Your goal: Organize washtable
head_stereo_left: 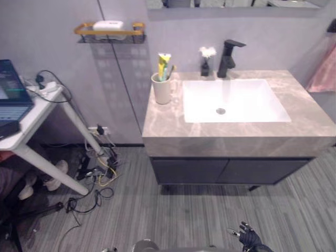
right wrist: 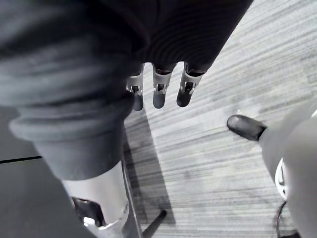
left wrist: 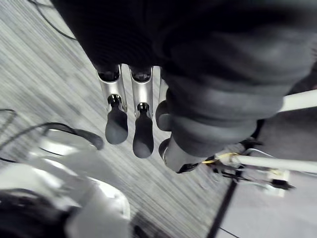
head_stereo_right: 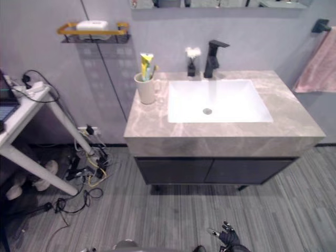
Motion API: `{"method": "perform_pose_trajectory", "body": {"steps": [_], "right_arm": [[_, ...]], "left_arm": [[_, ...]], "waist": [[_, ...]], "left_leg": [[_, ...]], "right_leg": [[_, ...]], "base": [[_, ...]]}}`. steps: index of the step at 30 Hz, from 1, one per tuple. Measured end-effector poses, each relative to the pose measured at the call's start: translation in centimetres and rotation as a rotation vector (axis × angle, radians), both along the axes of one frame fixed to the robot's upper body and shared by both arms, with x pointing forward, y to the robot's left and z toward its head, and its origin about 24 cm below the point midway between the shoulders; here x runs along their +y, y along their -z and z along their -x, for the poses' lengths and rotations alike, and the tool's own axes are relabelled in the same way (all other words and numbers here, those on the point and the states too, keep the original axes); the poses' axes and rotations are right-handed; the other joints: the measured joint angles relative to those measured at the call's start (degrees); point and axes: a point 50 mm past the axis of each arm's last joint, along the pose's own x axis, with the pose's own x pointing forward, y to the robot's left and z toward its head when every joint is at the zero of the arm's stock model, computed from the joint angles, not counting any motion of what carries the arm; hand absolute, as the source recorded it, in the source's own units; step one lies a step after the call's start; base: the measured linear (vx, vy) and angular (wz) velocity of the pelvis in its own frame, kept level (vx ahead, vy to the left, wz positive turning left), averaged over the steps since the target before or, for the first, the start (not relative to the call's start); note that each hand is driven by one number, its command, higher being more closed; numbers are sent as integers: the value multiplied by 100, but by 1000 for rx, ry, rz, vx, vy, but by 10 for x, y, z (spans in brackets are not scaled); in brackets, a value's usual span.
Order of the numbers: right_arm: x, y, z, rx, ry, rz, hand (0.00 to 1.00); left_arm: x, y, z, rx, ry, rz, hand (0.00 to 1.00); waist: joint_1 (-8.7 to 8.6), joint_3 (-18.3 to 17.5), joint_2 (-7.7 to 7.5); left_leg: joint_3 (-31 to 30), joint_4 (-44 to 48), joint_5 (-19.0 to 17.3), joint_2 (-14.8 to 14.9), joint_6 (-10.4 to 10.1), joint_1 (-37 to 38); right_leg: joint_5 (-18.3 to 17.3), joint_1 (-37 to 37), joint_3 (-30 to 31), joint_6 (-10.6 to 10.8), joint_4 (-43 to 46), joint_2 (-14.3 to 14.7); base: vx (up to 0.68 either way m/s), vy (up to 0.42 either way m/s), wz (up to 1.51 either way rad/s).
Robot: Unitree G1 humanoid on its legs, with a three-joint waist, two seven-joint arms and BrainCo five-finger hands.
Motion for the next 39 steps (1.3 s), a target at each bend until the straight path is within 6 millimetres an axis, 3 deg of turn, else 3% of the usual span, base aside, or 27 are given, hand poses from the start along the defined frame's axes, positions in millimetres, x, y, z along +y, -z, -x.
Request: {"method": "perform_pose_trajectory", "body": {"steps": [2,3,7,13,19,22,26,30,32,33,34,35,36,37,38,39], "right_arm": [[11,5,2,17,26,-34,0],[20,7,2,24,40,-61,0],[29,11,8,42,78,-100,0],[31,11,7,41,72,-101,0],[31,10,3,34,60,-93,0],[32,10,2,40,37,-78,0],[27,12,9,56,46,-68,0],[22,9,10,32,89,-58,0],[20,7,9,4,117,-58,0],[20,7,10,0,134,-62,0],[17,6,12,-2,159,-64,0],[10,6,12,4,163,-48,0],[8,6,10,1,164,-45,0],[6,7,12,19,163,-41,0],[6,10,20,59,167,-43,0],[6,12,24,76,172,-45,0]], "left_arm": [[-5,6,6,44,1,27,0],[-7,8,8,60,-9,35,0],[-5,10,-7,66,21,16,0],[-5,9,-28,23,92,-17,0],[-5,8,-31,32,177,-37,0],[-3,8,-33,38,227,-48,0],[-3,8,-35,45,277,-60,0],[-2,5,-51,18,381,-93,0],[0,2,-66,-12,425,-115,0],[1,2,-69,-19,432,-120,0],[1,1,-73,-28,437,-126,0],[-6,2,-72,-32,431,-109,0],[-12,3,-72,-39,427,-95,0],[-10,3,-72,-42,413,-98,0],[-6,2,-72,-37,407,-105,0],[-5,2,-71,-34,402,-105,0]], "waist": [[-105,-78,-61],[-132,-113,-103],[-141,-138,-164],[-142,-129,-152],[-146,-104,-122],[-165,-70,-183],[-311,-51,-183],[-366,160,-193],[-498,257,-212],[-523,271,-223],[-576,279,-205],[-569,226,41],[-545,210,104],[-574,222,33],[-581,208,-48],[-557,200,-67]], "left_leg": [[-80,-831,335,-312,-553,242],[-92,-1265,540,-477,-647,348],[-218,-1770,805,-775,-678,487],[-275,-1771,795,-827,-689,657],[-264,-1774,744,-814,-740,721],[-179,-1773,676,-809,-749,737],[48,-1671,611,-792,-745,786],[563,-797,135,-616,-730,580],[823,161,-413,-325,-730,312],[892,304,-495,-280,-715,287],[1029,255,-600,-276,-656,288],[1173,-77,-615,-223,-613,312],[1372,-132,-586,-126,-581,336],[1729,-143,-455,-83,-475,390],[2008,-140,-420,-101,-531,502],[2155,-144,-416,-110,-540,573]], "right_leg": [[96,21,-64,112,-169,-69],[202,22,-46,124,-308,-75],[446,87,-36,160,-550,-163],[438,242,53,151,-541,-208],[402,196,213,111,-493,-205],[342,93,498,190,-405,-204],[382,-88,870,131,-298,-201],[374,-507,1455,60,181,-301],[260,-800,1701,-37,480,-302],[237,-835,1708,-92,507,-302],[-42,-900,1408,-623,483,-313],[-569,-911,652,-1255,560,-315],[-606,-1012,334,-1176,931,-412],[-805,-1068,-182,-1093,1913,-733],[-1071,-874,-599,-1040,2310,-907],[-1116,-755,-768,-1036,2328,-937]], "base": [[113,133,57],[95,117,25],[110,84,10],[68,21,0],[-47,-3,-11],[-119,6,-26],[-27,6,-31],[-54,-4,-71],[-77,2,-70],[-111,32,-69],[-112,55,-91],[-126,50,-109],[-46,16,-125],[18,-23,-116],[76,-24,-112],[147,-42,-127]]}}
